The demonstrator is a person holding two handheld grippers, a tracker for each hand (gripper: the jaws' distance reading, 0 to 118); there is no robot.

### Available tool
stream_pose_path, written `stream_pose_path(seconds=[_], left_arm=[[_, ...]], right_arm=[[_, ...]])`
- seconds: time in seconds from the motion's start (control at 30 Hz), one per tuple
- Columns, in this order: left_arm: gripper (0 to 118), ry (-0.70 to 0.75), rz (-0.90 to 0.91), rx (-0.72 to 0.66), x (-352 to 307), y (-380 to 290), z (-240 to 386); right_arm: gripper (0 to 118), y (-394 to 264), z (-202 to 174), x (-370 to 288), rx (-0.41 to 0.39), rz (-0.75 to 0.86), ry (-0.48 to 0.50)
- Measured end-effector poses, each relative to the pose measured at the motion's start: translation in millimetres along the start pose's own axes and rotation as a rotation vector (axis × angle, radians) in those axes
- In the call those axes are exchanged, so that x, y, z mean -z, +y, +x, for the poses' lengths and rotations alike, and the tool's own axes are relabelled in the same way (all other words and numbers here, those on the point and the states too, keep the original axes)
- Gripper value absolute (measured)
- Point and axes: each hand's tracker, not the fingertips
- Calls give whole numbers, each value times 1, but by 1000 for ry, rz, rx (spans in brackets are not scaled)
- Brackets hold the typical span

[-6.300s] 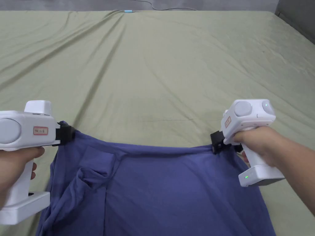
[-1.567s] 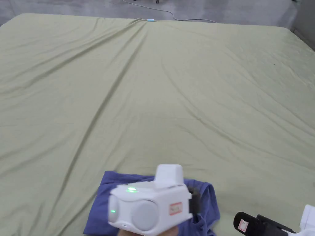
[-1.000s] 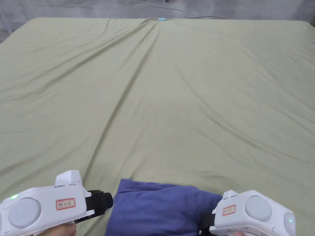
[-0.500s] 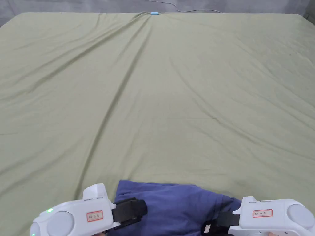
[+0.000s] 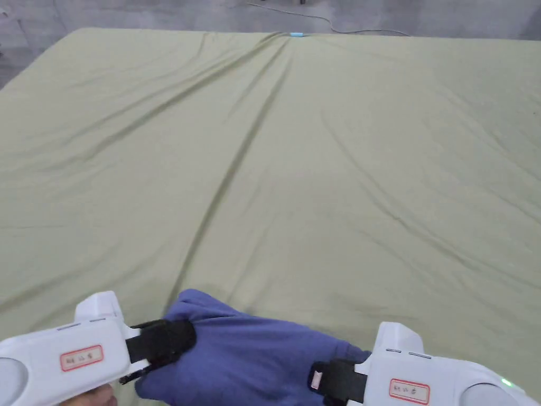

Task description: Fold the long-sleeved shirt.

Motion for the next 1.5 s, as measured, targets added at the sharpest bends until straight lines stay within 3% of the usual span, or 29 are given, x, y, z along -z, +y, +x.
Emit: stream_pose_path(seconds=[0.1, 0.37, 0.5, 0.53, 0.6, 0.63, 0.67, 0.73, 0.9, 0.93, 1.0, 1.07, 1.2, 1.3, 1.43, 1.5], left_arm=[[9, 196, 79, -35, -38, 34, -59], [9, 625, 190, -136, -134, 124, -224], [14, 655, 208, -187, -158, 141, -262], [41, 662, 211, -171, -162, 143, -265], [116, 798, 245, -62, -163, 148, -255], [117, 838, 265, -7, -167, 147, -246], [112, 727, 375, 23, -175, 152, -239], [112, 753, 351, 4, -186, 154, -225], [109, 610, 309, 21, -178, 146, -175], [88, 592, 259, 21, -176, 142, -165], [1, 510, 123, 67, -169, 135, -126], [3, 554, 146, 192, -156, 124, -76], [3, 409, 294, 456, -169, 93, 34], [3, 289, 452, 494, -184, 66, 108], [3, 180, 684, 593, -198, 42, 185], [3, 140, 799, 629, -201, 29, 216]], right_arm=[[4, 0, -53, 29, -85, -40, 110], [4, -27, -172, 102, -211, -169, 321], [4, -37, -195, 123, -215, -216, 331], [4, -37, -198, 125, -214, -221, 332], [4, -36, -200, 126, -215, -227, 339], [4, -35, -201, 125, -216, -226, 338], [4, -33, -201, 121, -216, -219, 337], [4, -28, -200, 112, -218, -190, 330], [4, -15, -188, 74, -213, -115, 273], [4, -12, -183, 63, -213, -104, 261], [4, -4, -165, 35, -221, -69, 213], [4, 10, -144, 2, -217, -38, 135], [4, 38, -105, -86, -204, 192, -12], [4, 50, -84, -157, -212, 390, -96], [4, 56, -63, -225, -188, 521, -225], [4, 55, -64, -248, -226, 609, -290]])
